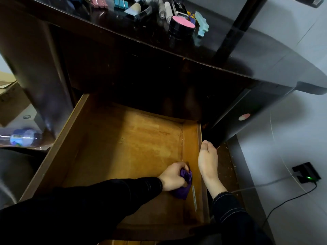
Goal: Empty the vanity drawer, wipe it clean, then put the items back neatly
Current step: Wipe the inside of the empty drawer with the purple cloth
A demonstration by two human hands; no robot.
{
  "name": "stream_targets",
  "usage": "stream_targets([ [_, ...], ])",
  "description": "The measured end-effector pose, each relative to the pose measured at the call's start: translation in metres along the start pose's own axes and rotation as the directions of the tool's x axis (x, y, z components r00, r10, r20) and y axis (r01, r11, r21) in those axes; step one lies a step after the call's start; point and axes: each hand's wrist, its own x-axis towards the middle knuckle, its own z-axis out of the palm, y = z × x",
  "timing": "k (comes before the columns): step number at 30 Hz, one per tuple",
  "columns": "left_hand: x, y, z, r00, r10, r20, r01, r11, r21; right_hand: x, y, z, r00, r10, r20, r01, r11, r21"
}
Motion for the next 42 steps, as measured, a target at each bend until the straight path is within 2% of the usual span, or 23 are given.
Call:
stream_targets([
  [6, -0.007, 0.004, 0.008, 0.985, 0.156, -0.067, -0.159, 0.987, -0.038, 0.000, 0.000, 0.000, 1.000, -0.020, -0.015, 0.020, 1.000, 0.006],
  [11, -0.005, 0.000, 0.003, 1.000, 0.012, 0.026, -0.012, 1.000, 0.015, -0.001, 0.000, 0.000, 1.000, -0.001, 0.009, 0.000, 1.000, 0.021],
  [17, -0.008, 0.004, 0.004, 0.972, 0.229, -0.049, -0.232, 0.971, -0.052, -0.001, 0.000, 0.000, 1.000, -0.007, -0.013, 0.007, 1.000, 0.030],
  [21, -0.013, -0.009, 0.005, 0.983, 0.158, 0.089, -0.159, 0.987, -0.002, -0.001, -0.001, 0.000, 1.000, 0.012, 0.008, -0.013, 1.000, 0.024],
  [23, -0.013, -0.006, 0.002, 0.985, 0.134, 0.111, -0.137, 0.991, 0.012, 0.000, 0.000, 0.000, 1.000, 0.010, 0.008, -0.010, 1.000, 0.023],
  [27, -0.008, 0.010, -0.005, 0.971, 0.233, 0.043, -0.230, 0.971, -0.072, 0.001, 0.003, 0.000, 1.000, 0.000, -0.003, 0.000, 1.000, 0.027],
  [29, -0.004, 0.014, -0.007, 0.971, 0.235, -0.044, -0.238, 0.968, -0.076, 0.001, 0.004, 0.000, 1.000, -0.002, 0.008, 0.002, 1.000, 0.029],
  [31, -0.004, 0.014, -0.006, 0.974, 0.215, -0.070, -0.220, 0.973, -0.066, 0.001, 0.003, 0.000, 1.000, -0.003, 0.013, 0.002, 1.000, 0.029],
  [32, -0.007, 0.012, -0.005, 0.978, 0.203, -0.039, -0.205, 0.977, -0.056, 0.001, 0.003, 0.000, 1.000, -0.001, 0.013, 0.001, 1.000, 0.031],
  [34, -0.016, 0.005, -0.002, 0.978, 0.175, 0.112, -0.174, 0.985, -0.019, 0.003, 0.003, 0.000, 1.000, 0.003, 0.014, -0.004, 0.999, 0.034],
  [36, -0.027, -0.003, 0.003, 0.945, 0.152, 0.288, -0.167, 0.986, 0.027, 0.003, 0.005, 0.001, 1.000, 0.001, 0.013, -0.001, 0.999, 0.037],
  [38, -0.033, -0.006, 0.007, 0.921, 0.155, 0.359, -0.193, 0.978, 0.073, 0.003, 0.006, 0.001, 1.000, -0.005, 0.013, 0.005, 0.999, 0.038],
  [40, -0.029, -0.007, 0.005, 0.935, 0.174, 0.310, -0.211, 0.973, 0.089, 0.004, 0.007, 0.001, 1.000, -0.001, 0.004, 0.001, 0.999, 0.037],
  [42, -0.014, -0.005, -0.002, 0.967, 0.200, 0.155, -0.217, 0.972, 0.096, 0.005, 0.007, 0.002, 1.000, 0.009, 0.000, -0.009, 0.999, 0.033],
])
